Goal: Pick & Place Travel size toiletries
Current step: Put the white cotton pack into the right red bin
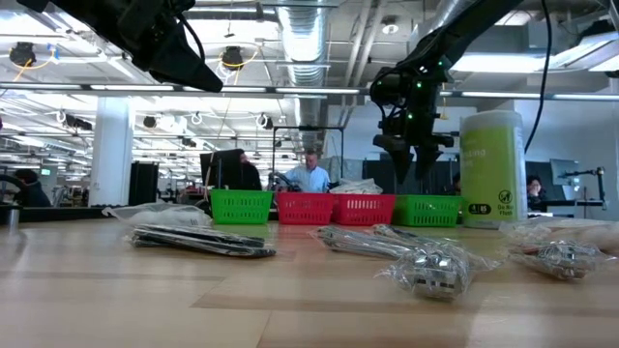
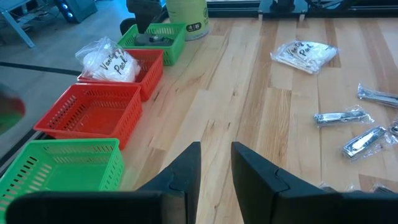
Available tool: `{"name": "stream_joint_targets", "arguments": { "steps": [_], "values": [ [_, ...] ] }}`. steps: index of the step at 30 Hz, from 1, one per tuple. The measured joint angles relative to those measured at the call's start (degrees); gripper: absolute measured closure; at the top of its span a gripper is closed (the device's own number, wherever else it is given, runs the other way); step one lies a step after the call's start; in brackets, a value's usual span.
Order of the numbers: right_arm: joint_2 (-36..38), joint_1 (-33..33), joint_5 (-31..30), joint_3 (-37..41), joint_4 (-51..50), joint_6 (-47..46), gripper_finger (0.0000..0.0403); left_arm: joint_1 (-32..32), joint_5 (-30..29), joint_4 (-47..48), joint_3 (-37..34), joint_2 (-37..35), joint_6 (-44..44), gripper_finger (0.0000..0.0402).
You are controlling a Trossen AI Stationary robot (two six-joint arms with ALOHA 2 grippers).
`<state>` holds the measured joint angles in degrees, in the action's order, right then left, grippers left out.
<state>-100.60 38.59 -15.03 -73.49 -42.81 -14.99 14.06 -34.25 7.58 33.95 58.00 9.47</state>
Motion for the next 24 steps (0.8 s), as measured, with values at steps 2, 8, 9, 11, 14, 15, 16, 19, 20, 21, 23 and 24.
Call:
{"name": "stream_joint_targets", "arguments": {
  "steps": [2,8,9,11,14,15,16,19,20,21,23,24],
  "values": [
    [0.00,-0.32,0.01,0.00,0.00,0.19,0.0162,0.01,0.01,-0.03,0.00,0.01,0.02,0.0321],
    [-0.02,-2.40,0.16,-1.50,-0.42,1.56,0.0163,0.00,0.01,-0.41,0.00,0.01,0.02,0.0321],
    [-0.02,-2.91,0.16,-2.03,-0.41,1.65,0.0164,0.02,0.01,-0.40,0.00,0.00,0.02,0.0321],
    [-0.02,-4.26,0.21,-3.01,-0.33,2.25,0.0164,0.00,0.01,-0.38,0.00,0.00,0.02,0.0321],
    [-0.02,-6.80,3.14,-3.59,0.08,4.40,0.0165,0.02,-0.01,-0.38,0.00,0.00,0.02,0.0321],
    [-0.02,-7.73,5.01,-3.61,0.49,5.39,0.0165,0.02,0.01,-0.38,0.00,0.01,0.02,0.0321],
    [-0.02,-8.73,7.12,-3.61,1.12,6.65,0.0165,0.02,0.01,-0.38,0.00,0.00,0.02,0.0321],
    [-0.02,-11.96,11.56,-3.67,3.10,9.91,0.0165,0.00,0.01,-0.36,0.00,0.00,0.02,0.0321],
    [-0.02,-13.12,12.20,-3.67,3.49,10.52,0.0165,0.00,0.01,-0.36,0.00,0.00,0.02,0.0321],
    [-0.02,-14.30,12.34,-3.67,3.81,11.01,0.0165,0.02,0.01,-0.36,0.00,0.00,0.02,0.0321],
    [-0.02,-16.67,12.49,-3.67,4.59,11.90,0.0165,0.02,0.03,-0.35,0.00,0.00,0.03,0.0321],
    [-0.02,-17.87,12.51,-3.67,4.93,12.41,0.0165,0.02,0.10,-0.34,0.00,0.00,0.02,0.0321]
  ]
}}
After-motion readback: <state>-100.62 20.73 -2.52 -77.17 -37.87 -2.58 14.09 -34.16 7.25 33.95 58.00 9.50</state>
